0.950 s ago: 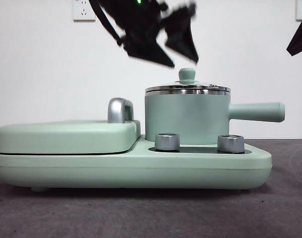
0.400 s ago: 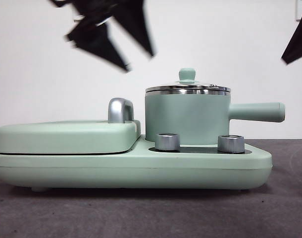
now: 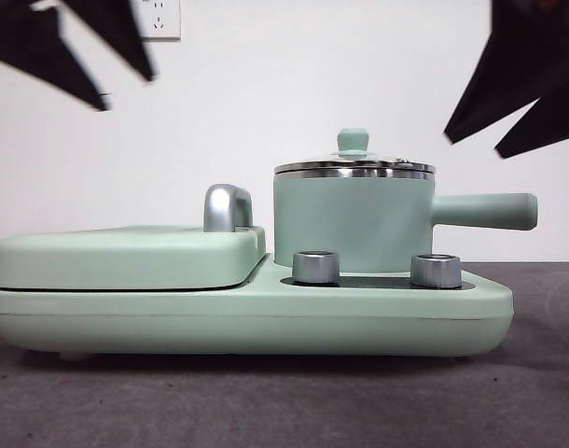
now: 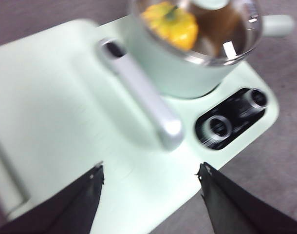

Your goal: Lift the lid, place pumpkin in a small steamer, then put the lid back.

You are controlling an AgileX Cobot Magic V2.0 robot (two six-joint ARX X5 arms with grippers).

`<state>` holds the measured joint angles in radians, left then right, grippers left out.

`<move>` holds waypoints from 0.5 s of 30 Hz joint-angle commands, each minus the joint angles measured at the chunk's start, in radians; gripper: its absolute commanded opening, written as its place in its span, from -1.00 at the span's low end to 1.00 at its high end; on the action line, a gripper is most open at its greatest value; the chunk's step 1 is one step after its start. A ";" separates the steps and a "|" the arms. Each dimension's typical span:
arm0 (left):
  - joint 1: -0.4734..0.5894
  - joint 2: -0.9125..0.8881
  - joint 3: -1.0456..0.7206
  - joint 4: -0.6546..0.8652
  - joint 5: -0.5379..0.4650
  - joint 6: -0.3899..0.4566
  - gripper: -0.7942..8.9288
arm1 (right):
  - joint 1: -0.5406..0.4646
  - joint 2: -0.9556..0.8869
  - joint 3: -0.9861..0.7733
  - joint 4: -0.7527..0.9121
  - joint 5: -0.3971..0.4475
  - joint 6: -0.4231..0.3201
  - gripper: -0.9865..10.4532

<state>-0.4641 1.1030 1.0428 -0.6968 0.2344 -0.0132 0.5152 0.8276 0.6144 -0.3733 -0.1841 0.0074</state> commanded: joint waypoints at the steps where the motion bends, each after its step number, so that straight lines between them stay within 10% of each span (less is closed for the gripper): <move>1: 0.040 -0.083 -0.061 0.010 -0.003 -0.013 -0.19 | 0.006 0.057 0.034 0.023 -0.004 0.007 -0.20; 15: 0.130 -0.311 -0.200 -0.048 -0.110 -0.059 -0.19 | 0.006 0.143 0.086 0.142 -0.016 0.007 -0.20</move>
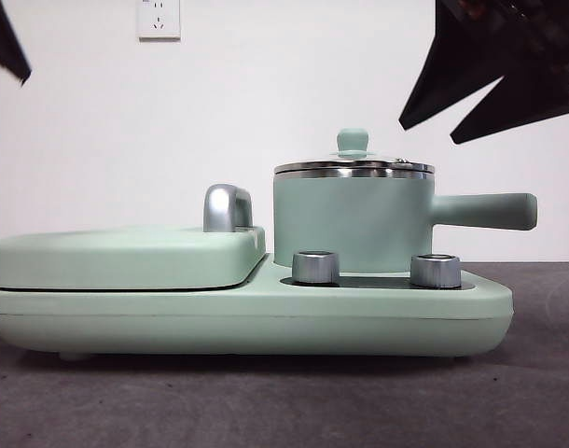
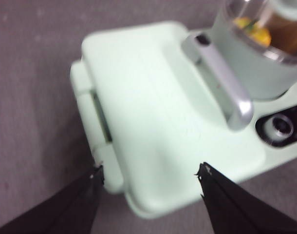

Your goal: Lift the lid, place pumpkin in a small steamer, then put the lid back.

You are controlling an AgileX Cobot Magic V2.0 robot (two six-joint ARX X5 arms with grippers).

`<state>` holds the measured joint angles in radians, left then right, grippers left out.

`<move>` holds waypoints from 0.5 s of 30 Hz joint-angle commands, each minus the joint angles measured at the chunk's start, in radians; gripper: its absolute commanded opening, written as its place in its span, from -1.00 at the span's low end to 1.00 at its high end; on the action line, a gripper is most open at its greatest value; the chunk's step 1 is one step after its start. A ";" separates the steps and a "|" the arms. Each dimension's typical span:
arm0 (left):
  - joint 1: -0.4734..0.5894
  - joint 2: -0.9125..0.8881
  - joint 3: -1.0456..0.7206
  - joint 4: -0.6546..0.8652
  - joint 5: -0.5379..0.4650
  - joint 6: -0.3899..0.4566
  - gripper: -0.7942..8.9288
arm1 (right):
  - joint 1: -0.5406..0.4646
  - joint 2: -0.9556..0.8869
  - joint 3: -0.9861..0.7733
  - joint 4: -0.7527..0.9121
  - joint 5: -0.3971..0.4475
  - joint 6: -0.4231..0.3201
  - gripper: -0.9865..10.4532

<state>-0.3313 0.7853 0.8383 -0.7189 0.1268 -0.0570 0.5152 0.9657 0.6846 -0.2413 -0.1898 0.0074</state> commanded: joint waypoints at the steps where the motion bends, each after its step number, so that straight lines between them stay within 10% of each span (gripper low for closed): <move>1: -0.003 0.007 0.004 -0.038 -0.002 -0.015 -0.20 | 0.006 0.005 0.016 0.011 -0.013 0.007 -0.20; 3: -0.003 0.007 0.004 -0.038 0.003 -0.015 -0.38 | 0.006 0.005 0.016 0.021 -0.013 0.008 -0.42; 4: -0.003 0.007 0.004 -0.039 0.008 -0.015 -0.91 | 0.006 0.005 0.016 0.026 -0.013 0.008 -0.81; 15: -0.003 0.003 0.007 -0.015 0.008 -0.012 -0.82 | 0.006 0.005 0.016 0.033 -0.020 0.011 -0.78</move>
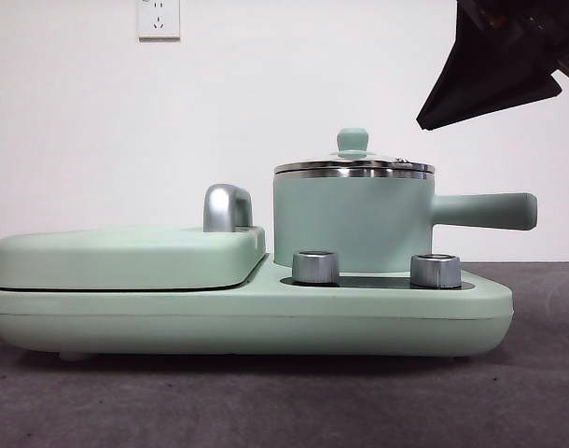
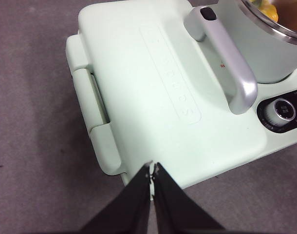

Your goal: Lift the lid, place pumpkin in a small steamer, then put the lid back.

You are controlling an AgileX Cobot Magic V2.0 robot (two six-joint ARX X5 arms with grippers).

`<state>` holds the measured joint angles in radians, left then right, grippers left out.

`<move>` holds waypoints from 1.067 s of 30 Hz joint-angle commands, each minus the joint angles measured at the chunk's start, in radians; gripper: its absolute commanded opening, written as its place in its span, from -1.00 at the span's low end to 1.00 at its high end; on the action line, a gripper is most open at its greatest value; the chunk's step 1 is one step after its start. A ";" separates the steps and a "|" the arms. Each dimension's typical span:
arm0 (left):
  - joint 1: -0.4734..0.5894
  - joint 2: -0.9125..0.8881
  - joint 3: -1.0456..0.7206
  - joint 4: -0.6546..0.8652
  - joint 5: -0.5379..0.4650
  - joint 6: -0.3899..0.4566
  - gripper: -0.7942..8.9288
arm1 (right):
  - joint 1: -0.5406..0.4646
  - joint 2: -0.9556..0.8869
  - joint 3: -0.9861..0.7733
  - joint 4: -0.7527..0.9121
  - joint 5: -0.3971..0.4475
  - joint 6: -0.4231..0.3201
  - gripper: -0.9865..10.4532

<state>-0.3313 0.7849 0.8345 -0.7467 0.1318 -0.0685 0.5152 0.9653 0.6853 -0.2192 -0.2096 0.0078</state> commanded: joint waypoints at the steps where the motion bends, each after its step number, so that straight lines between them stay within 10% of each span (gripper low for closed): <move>1: -0.003 0.004 0.011 0.013 0.003 -0.001 -0.82 | 0.006 0.005 0.015 0.011 0.000 0.010 -0.78; 23: 0.129 -0.150 -0.040 0.031 -0.008 0.080 -0.82 | 0.006 0.005 0.015 0.011 0.000 0.010 -0.78; 32: 0.156 -0.402 -0.402 0.512 -0.008 0.019 -0.82 | 0.006 0.005 0.015 0.011 0.000 0.010 -0.78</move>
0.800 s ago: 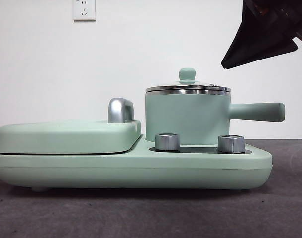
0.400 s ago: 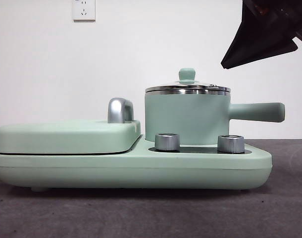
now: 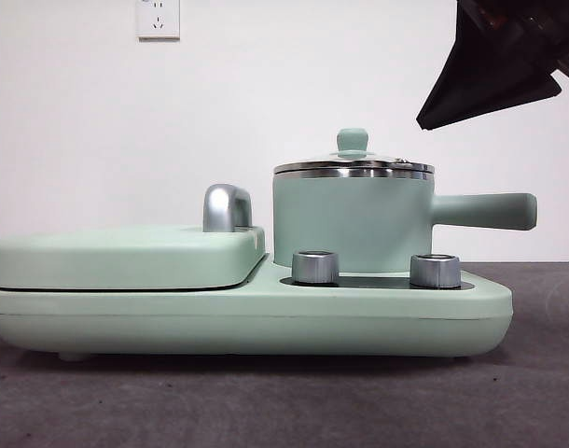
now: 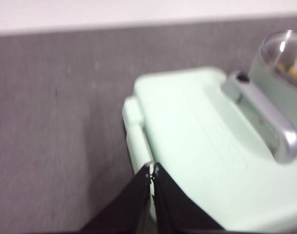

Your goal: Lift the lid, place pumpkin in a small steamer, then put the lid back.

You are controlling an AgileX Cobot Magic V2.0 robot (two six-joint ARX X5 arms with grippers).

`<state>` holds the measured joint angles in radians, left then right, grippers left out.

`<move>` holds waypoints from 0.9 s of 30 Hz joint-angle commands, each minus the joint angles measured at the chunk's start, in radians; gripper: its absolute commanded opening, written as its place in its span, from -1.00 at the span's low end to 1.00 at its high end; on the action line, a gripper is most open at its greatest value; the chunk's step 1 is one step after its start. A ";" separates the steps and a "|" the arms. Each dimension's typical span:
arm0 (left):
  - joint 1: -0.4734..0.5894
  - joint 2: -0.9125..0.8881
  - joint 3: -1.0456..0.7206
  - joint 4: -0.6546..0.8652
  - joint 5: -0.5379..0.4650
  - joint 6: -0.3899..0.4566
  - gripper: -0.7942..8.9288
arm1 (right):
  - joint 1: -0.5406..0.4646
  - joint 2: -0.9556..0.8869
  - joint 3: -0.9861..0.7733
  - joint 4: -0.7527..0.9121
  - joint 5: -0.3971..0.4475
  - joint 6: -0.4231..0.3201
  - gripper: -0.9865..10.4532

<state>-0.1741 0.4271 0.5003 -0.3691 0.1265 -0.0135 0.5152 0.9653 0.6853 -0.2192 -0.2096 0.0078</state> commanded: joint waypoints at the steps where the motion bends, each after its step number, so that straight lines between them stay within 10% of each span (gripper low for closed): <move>1: -0.001 -0.076 -0.113 0.197 -0.003 -0.048 -0.82 | 0.006 0.005 0.015 0.011 0.000 0.010 -0.78; 7: 0.015 -0.237 -0.309 0.414 -0.003 -0.053 -0.82 | 0.006 0.005 0.015 0.011 0.000 0.010 -0.78; 27: 0.173 -0.424 -0.488 0.361 -0.109 -0.054 -0.82 | 0.006 0.005 0.015 0.014 0.000 0.010 -0.78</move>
<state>-0.0040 0.0044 0.0322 -0.0204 0.0235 -0.0681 0.5152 0.9649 0.6853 -0.2176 -0.2096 0.0078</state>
